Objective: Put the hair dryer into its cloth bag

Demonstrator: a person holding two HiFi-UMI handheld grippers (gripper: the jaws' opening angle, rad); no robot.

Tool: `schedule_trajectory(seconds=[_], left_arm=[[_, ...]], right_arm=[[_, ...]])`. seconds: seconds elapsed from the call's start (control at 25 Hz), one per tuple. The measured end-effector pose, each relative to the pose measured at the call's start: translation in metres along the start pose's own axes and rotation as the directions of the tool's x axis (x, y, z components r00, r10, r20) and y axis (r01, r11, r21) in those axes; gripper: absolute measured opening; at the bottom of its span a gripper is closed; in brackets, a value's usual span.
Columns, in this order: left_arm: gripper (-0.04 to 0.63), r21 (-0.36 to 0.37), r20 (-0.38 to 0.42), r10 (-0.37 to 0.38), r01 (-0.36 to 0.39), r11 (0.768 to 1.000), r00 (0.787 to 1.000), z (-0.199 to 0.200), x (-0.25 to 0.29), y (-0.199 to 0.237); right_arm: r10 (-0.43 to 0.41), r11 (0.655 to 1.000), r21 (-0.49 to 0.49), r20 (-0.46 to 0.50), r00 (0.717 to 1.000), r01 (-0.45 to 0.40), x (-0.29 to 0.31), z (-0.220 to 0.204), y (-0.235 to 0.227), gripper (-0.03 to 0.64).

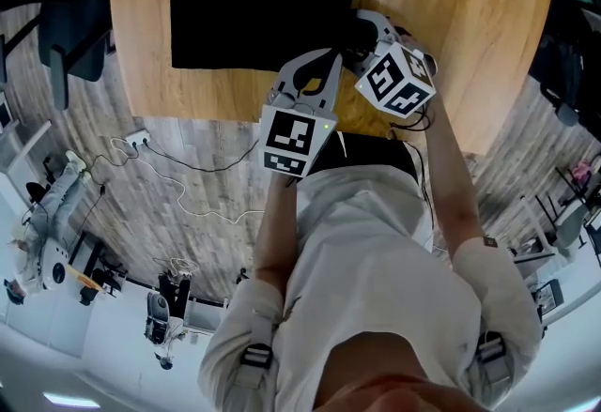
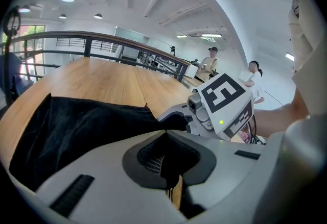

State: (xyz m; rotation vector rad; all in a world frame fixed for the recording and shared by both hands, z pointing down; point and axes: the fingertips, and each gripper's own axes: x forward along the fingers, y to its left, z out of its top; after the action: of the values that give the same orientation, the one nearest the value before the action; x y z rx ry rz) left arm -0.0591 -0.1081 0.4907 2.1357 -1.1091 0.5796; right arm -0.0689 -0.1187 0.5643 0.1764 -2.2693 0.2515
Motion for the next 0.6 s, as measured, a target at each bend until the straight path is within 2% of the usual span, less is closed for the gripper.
schedule_trajectory(seconds=[0.36,0.6], left_arm=[[0.020,0.017,-0.005,-0.005,0.005,1.000,1.000,0.001,-0.001,0.001],[0.020,0.030,-0.009,-0.003,0.003,1.000,1.000,0.004,0.000,0.000]], right_arm=[[-0.025,1.000,0.006,-0.016,1.000,0.025,-0.008,-0.009,-0.001,0.295],[-0.058,0.997,0.053,-0.008,0.998,0.058,-0.022,-0.020,-0.003,0.295]])
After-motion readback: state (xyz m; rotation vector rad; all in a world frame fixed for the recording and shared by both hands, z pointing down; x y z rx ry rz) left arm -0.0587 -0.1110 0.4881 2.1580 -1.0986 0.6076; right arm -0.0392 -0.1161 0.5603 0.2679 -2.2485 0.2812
